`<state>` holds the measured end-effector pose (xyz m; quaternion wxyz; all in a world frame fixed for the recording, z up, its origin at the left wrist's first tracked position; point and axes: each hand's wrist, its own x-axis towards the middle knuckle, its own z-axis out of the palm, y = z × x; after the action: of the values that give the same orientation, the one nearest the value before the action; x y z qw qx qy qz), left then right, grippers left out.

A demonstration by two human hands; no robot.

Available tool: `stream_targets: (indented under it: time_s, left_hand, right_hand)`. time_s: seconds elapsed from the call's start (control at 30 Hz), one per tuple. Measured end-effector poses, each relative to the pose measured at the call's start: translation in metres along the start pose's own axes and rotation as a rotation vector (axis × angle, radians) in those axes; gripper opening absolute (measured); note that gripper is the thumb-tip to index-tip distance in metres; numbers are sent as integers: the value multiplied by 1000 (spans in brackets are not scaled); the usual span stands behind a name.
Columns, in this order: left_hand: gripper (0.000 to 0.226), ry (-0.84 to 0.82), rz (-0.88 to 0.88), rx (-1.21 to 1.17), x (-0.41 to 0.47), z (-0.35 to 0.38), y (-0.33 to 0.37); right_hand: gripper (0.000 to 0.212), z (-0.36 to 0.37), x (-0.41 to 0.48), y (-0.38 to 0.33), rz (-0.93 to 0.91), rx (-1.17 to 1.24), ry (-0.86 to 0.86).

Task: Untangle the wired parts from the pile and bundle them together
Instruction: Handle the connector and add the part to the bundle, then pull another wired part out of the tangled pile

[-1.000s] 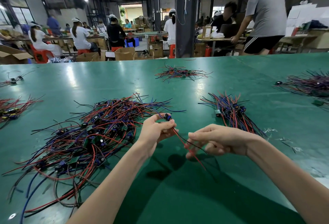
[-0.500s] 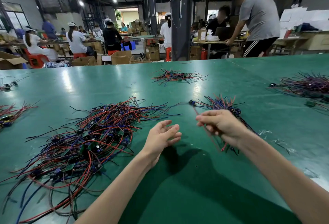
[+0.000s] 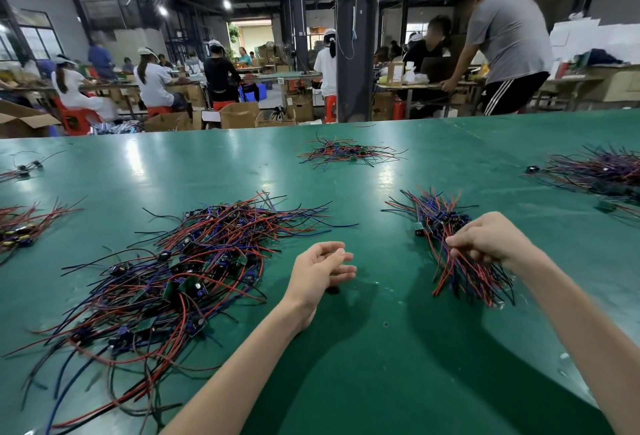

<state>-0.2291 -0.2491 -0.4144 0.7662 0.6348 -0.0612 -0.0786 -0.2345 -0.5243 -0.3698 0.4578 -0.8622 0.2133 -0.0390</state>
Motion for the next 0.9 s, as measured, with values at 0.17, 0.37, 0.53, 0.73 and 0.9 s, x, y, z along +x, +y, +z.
stream_targets:
  time_s: [0.17, 0.37, 0.53, 0.73, 0.9]
  left_hand:
    - [14, -7, 22, 83, -2, 2, -2]
    - [9, 10, 56, 160, -4, 3, -5]
    - [16, 55, 150, 334, -11, 6, -7]
    - [25, 266, 486, 1319, -12, -12, 10]
    - [29, 609, 140, 1677, -12, -70, 67]
  right_hand:
    - [21, 12, -3, 0, -91, -273, 146]
    - [19, 29, -16, -7, -178, -516, 379]
    - [17, 72, -36, -13, -486, -569, 391]
    - [18, 116, -56, -8, -653, -628, 196]
    - [18, 121, -58, -5, -690, -699, 182]
